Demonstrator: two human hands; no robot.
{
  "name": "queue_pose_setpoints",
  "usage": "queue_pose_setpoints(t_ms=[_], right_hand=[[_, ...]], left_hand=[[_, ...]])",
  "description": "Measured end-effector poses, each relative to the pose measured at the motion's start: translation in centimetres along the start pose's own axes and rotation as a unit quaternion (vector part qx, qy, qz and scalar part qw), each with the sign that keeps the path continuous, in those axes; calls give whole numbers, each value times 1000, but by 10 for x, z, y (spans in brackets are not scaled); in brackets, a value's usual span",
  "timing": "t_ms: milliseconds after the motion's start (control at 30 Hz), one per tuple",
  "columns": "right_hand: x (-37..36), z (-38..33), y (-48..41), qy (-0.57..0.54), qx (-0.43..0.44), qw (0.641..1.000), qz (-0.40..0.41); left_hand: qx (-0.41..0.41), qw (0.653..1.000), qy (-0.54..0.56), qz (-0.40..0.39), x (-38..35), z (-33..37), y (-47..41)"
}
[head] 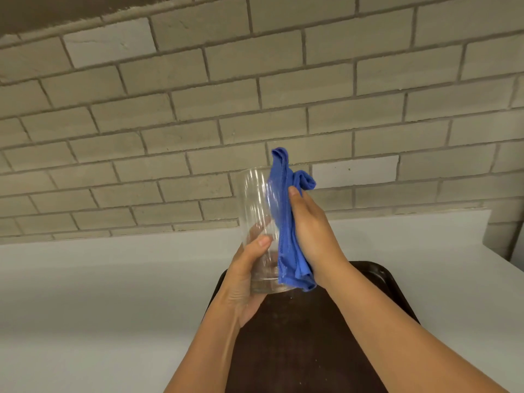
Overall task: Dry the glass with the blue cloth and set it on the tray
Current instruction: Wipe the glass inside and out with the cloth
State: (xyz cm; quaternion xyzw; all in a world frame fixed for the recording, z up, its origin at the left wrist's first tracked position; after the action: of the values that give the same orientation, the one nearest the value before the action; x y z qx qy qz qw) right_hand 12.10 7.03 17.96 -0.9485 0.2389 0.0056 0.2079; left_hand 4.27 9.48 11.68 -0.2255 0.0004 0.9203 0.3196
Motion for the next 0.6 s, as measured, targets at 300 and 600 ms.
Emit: queue_pose_setpoints(t_ms=[300,600], right_hand=[[13,62,34,-74,-140,987,26],[23,55,45,-88,-119,986,80]], left_hand=[[-43,993,-82,74,9,-4,-4],[-144,932,-277,185,14,29,7]])
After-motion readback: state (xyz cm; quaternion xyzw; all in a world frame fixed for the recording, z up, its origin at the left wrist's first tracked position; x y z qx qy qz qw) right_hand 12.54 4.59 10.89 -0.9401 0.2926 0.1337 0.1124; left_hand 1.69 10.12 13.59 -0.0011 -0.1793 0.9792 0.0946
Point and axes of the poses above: each hand's wrist, its own y-axis away from the middle knuckle, its own x-axis out of the back of the hand, z = x × y, the point moved 10 cm from there along -y, towards the middle knuckle, and after that the axes turned 6 degrees about z, right-handed, at the moved point
